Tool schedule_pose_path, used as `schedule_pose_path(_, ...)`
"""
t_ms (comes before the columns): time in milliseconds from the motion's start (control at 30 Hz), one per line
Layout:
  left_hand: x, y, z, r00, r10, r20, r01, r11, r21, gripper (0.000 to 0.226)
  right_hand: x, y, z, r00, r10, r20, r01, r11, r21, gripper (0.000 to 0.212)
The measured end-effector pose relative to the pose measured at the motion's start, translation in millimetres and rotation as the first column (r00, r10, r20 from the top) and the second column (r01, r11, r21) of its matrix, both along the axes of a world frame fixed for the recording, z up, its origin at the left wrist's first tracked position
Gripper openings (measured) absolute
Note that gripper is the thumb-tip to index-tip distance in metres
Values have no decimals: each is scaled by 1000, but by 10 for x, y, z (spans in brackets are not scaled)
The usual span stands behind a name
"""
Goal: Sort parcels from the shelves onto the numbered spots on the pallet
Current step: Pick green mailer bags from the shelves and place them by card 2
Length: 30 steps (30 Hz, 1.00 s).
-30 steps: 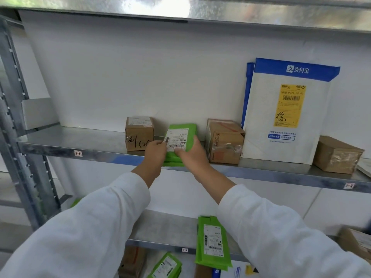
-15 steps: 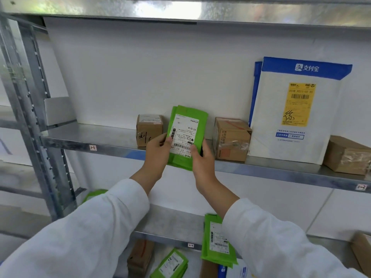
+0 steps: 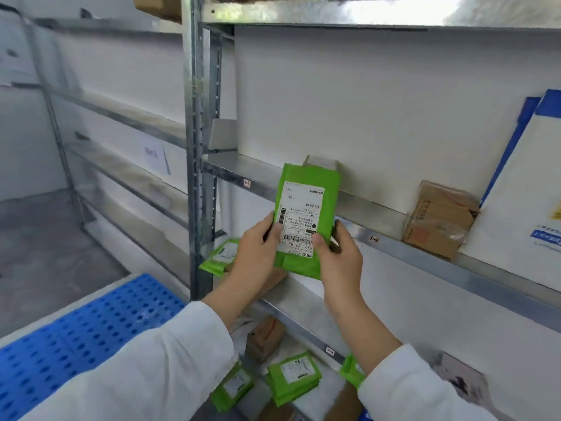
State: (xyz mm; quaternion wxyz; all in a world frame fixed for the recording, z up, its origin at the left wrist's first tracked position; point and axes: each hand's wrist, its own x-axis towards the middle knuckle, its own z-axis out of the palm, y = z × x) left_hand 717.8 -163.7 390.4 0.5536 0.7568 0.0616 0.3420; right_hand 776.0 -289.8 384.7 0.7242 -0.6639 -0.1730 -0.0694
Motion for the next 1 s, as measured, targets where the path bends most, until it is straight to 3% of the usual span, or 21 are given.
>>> schedule_pose_path(233,-1102,194,-499,957,275,-96,-289,937,-197,31,-647,361,-493,955,289,-60,-295,937,-184,27)
schedule_pose_path(367,-1842,331,-751,901,402,-164,-433,861,-267,35,-1140,631,-764,878,460,-132,-478,854,-204,44)
schedule_pose_path(467,-2362,358,-927,856,479,-194,-517,804,-295,35,-1537,793,-900,790,586,-178,-612,769,-185,43)
schedule_pose_path(667,-3136,533,-1120,754,629,-188,-651,678,-341,35,-2228,1274,-1061,695,692,-195,-713,627,-314,42)
schedule_pose_path(1000,-4330,1467,-1352,608,763,-221,-781,526,-336,34,-3337,2519,-1162,543,809,-225,-818,449,-361,43)
